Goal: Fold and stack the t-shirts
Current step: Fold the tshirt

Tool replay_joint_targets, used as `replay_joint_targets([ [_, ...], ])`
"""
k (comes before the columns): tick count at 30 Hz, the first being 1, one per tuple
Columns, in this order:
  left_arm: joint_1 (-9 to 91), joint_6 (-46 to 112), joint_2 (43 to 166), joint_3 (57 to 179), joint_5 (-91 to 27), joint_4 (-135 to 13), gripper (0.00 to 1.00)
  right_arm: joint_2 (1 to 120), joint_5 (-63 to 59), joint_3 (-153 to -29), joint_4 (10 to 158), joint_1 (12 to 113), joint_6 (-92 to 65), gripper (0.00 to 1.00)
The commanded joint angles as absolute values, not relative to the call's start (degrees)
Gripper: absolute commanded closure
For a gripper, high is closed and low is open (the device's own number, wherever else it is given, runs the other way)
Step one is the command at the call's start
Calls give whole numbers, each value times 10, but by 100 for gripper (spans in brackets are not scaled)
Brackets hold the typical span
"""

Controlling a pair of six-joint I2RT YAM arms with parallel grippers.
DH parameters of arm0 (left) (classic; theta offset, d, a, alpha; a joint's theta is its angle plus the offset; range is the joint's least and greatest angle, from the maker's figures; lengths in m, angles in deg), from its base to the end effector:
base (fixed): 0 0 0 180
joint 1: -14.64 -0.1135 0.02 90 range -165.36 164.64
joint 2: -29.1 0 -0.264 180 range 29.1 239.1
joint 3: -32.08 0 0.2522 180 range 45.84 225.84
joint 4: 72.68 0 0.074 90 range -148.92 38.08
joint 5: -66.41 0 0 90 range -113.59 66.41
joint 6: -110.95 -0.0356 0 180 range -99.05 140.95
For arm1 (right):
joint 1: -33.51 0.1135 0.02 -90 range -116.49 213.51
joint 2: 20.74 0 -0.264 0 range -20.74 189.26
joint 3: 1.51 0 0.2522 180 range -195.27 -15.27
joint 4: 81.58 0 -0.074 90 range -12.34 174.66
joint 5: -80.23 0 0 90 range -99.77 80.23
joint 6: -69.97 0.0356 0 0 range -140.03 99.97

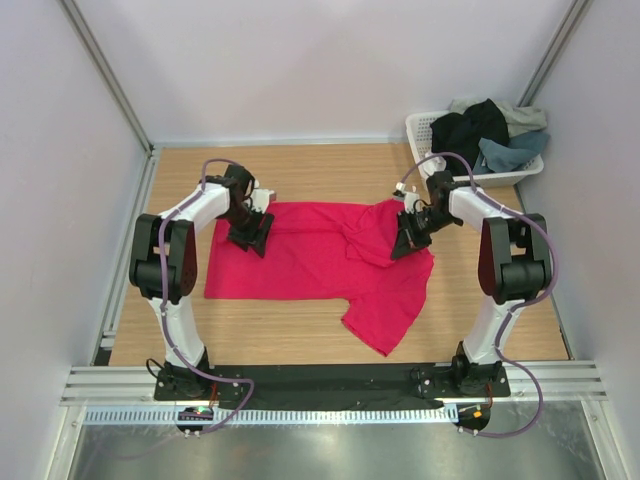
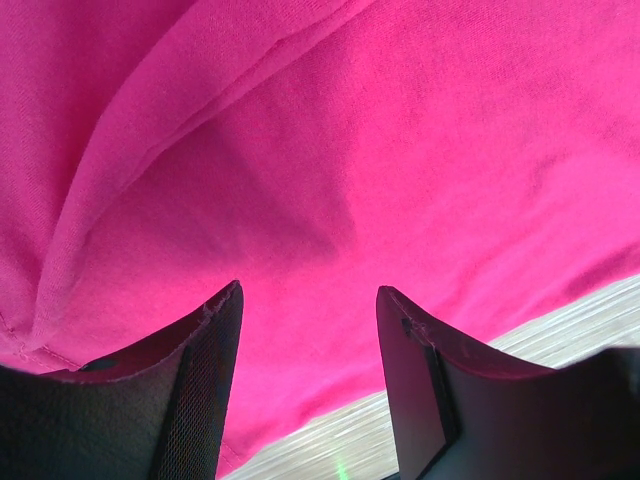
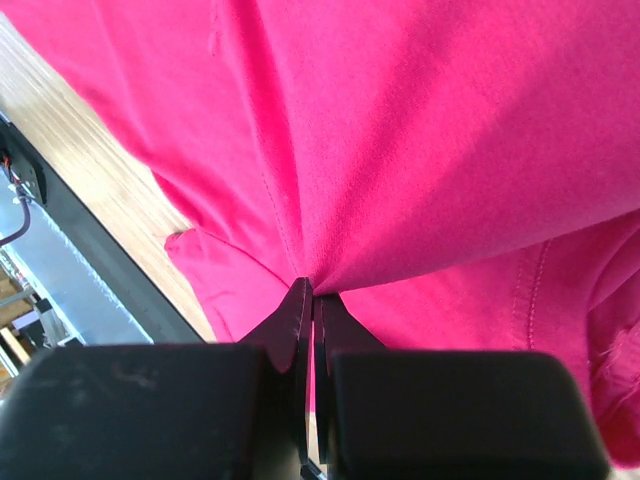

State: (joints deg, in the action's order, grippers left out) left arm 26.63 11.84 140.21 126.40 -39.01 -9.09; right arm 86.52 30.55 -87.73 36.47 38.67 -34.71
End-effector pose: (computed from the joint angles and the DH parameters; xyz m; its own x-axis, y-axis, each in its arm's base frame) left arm 0.3645 -0.0871 0.1801 -0.9137 0.3501 -0.2065 0.3934 0.8895 -0.2324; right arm 0.3426 0.0541 0.1747 -0.9189 -0.2770 -0.2808 -0.3929 0.7051 0.5903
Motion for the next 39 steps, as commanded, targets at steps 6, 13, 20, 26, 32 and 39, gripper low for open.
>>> replay_joint_targets([
  [6,269,127,1396,1269,-398,-101,43,846,289,-880,368,387,-335,67],
  [13,267,98,1356,1344,-384,-91,42,844,223,-1005,360,385,-349,58],
  [20,245,101,1403,1430,-350,-114,40,945,187,-1154,423,386,-291,59],
  [26,224,130,1477,1467,-337,-124,39,1005,164,-1186,440,391,-292,59],
  [32,205,137,1536,1498,-319,-124,38,1024,141,-1179,440,390,-303,59],
  [39,180,141,1570,1522,-300,-122,38,1023,91,-1149,441,388,-316,59],
])
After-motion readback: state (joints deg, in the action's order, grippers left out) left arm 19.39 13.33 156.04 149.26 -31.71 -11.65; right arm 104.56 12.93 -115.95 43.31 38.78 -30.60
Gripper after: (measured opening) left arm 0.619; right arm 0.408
